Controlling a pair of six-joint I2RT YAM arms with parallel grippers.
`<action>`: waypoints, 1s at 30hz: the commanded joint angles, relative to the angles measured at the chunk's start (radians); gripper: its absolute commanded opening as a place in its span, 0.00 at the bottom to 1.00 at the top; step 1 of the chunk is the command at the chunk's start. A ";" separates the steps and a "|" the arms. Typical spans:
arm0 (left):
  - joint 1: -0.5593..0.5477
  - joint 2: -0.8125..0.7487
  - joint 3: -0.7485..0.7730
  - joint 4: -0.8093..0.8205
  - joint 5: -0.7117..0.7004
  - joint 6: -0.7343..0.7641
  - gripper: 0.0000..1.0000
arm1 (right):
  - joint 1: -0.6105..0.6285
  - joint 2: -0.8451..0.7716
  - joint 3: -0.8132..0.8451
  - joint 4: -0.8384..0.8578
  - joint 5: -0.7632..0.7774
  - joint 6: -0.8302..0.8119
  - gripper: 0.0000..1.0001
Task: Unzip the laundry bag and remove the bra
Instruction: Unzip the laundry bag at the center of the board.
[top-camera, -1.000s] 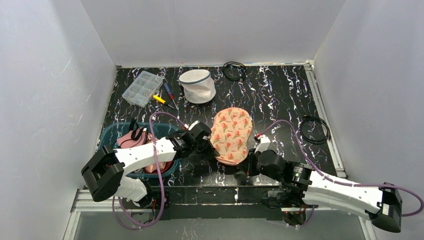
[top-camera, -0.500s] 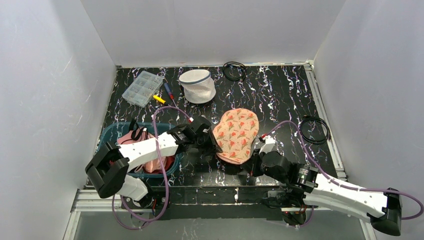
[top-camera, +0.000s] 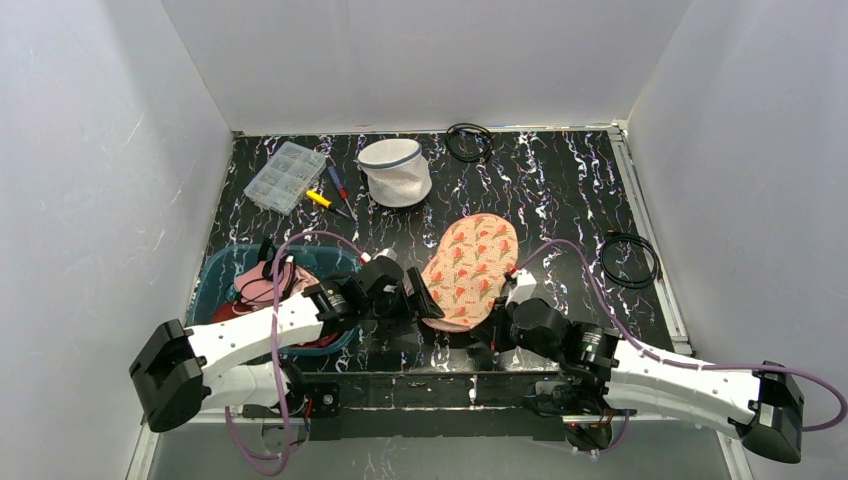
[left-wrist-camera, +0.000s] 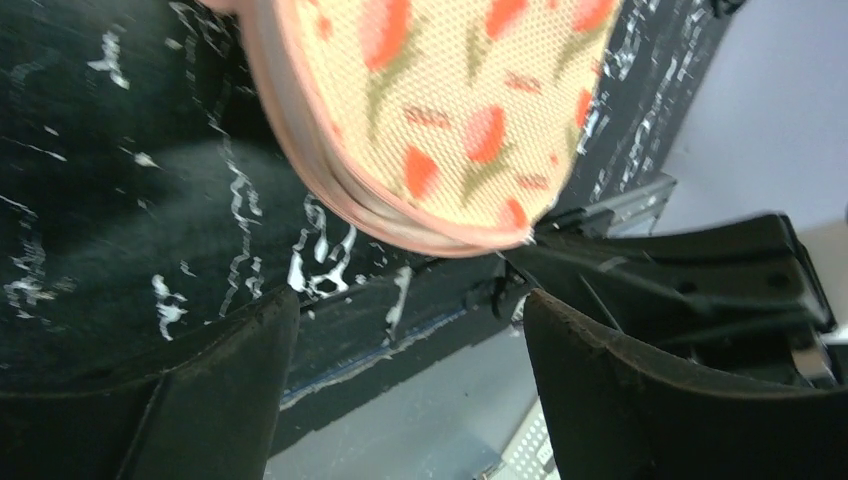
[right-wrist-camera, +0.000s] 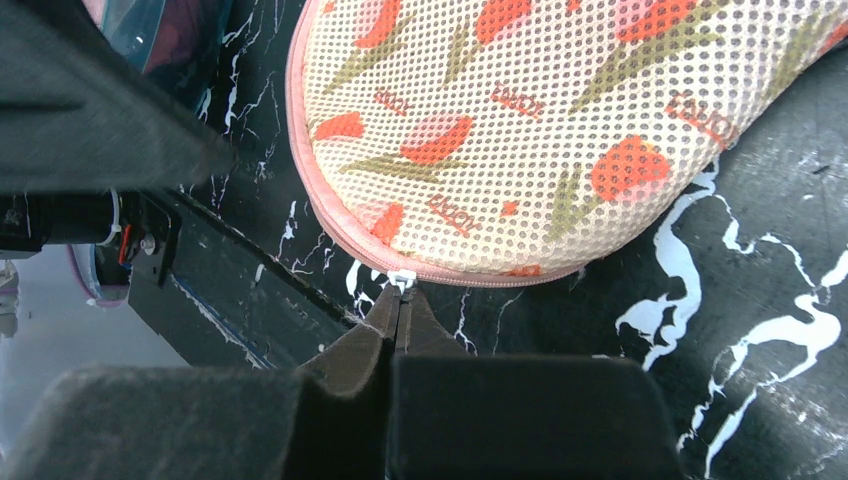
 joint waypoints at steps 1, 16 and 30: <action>-0.072 -0.029 0.012 -0.038 -0.086 -0.087 0.81 | 0.000 0.059 0.016 0.135 -0.025 -0.016 0.01; -0.102 0.239 0.166 -0.041 -0.163 -0.143 0.78 | 0.000 0.115 0.065 0.173 -0.081 -0.039 0.01; -0.072 0.214 0.142 -0.060 -0.212 -0.167 0.22 | 0.001 0.054 0.053 0.103 -0.056 -0.047 0.01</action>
